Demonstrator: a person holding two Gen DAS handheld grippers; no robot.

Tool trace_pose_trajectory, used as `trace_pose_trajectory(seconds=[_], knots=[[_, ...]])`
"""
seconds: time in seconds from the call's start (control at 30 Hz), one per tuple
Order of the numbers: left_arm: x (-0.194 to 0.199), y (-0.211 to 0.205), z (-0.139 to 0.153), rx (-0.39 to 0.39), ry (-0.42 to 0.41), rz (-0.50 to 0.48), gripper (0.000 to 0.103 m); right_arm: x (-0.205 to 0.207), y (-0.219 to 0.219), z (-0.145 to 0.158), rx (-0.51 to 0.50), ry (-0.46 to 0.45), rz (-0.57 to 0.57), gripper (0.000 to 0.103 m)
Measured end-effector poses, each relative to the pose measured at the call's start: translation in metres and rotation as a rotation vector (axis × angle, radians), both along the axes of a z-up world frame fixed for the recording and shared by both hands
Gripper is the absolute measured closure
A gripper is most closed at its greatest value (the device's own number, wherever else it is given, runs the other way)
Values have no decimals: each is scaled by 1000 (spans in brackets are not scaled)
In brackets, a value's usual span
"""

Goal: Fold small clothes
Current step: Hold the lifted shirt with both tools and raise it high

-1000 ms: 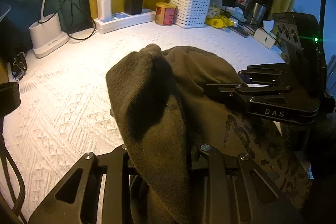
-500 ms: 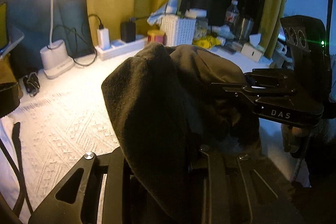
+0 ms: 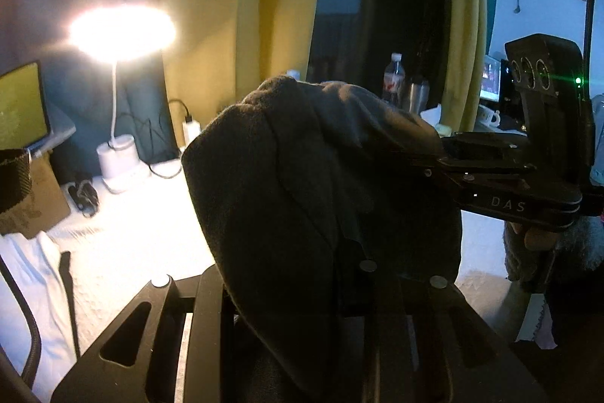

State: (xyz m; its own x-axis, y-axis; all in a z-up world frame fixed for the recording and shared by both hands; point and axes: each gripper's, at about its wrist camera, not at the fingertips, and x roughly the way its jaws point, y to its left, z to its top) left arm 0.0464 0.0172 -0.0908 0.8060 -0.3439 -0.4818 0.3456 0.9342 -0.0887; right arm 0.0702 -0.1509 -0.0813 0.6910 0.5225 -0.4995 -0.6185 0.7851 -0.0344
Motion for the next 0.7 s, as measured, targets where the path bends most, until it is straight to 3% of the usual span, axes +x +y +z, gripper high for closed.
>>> trace_pose_trajectory(seconds=[0.7], knots=[[-55,20,49,-20,-197,50,80,-64,11,69,63,-198,50,83]])
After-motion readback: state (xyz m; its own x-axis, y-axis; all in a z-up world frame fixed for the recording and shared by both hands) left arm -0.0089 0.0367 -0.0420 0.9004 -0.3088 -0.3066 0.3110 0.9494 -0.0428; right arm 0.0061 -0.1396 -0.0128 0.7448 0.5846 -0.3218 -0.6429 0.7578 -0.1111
